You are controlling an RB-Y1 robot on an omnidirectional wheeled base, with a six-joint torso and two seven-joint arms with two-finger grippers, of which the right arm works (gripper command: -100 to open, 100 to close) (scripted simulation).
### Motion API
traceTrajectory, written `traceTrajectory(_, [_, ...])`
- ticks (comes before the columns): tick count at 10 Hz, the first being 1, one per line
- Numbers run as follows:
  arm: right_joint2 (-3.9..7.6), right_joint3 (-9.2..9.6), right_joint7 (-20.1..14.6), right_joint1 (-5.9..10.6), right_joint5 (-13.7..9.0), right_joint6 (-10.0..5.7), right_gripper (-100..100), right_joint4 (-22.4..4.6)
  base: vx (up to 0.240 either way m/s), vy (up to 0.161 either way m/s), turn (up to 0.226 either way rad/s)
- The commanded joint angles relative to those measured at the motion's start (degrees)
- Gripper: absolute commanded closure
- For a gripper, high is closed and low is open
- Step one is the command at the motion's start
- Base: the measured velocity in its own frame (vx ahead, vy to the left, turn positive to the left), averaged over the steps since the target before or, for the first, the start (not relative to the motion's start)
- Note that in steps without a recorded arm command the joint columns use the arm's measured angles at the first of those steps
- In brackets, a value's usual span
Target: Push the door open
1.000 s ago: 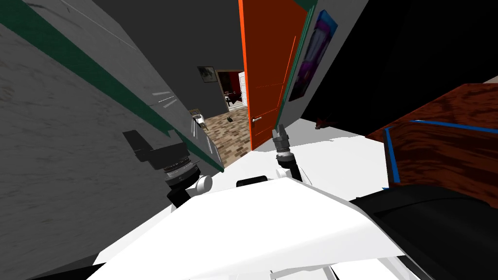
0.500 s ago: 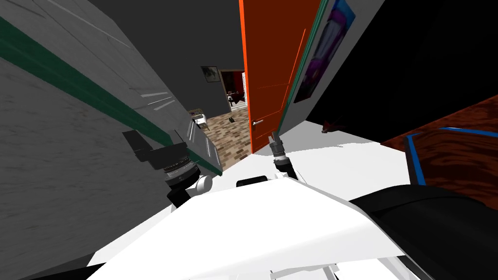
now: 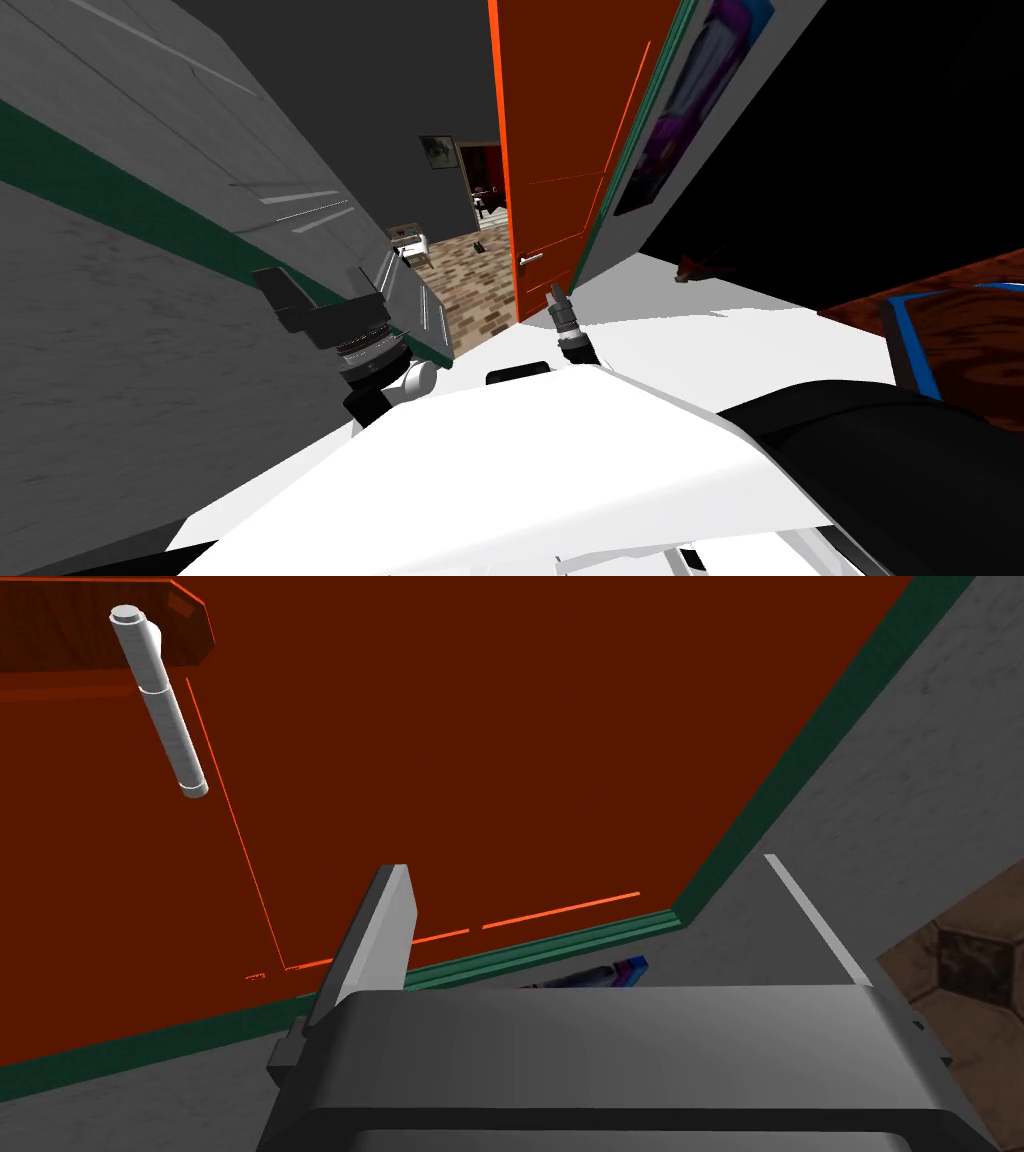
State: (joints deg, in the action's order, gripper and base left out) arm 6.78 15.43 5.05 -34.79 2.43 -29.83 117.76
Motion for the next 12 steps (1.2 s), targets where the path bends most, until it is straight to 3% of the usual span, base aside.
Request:
traceTrajectory(1, [0.23,0.99,0.04,-0.3,-0.31,0.87,-100,-1.14,0.158,-0.125,0.101])
traceTrajectory(12, [1.57,7.82,0.74,-4.68,-2.05,2.03,-100,-10.13,0.181,-0.141,0.087])
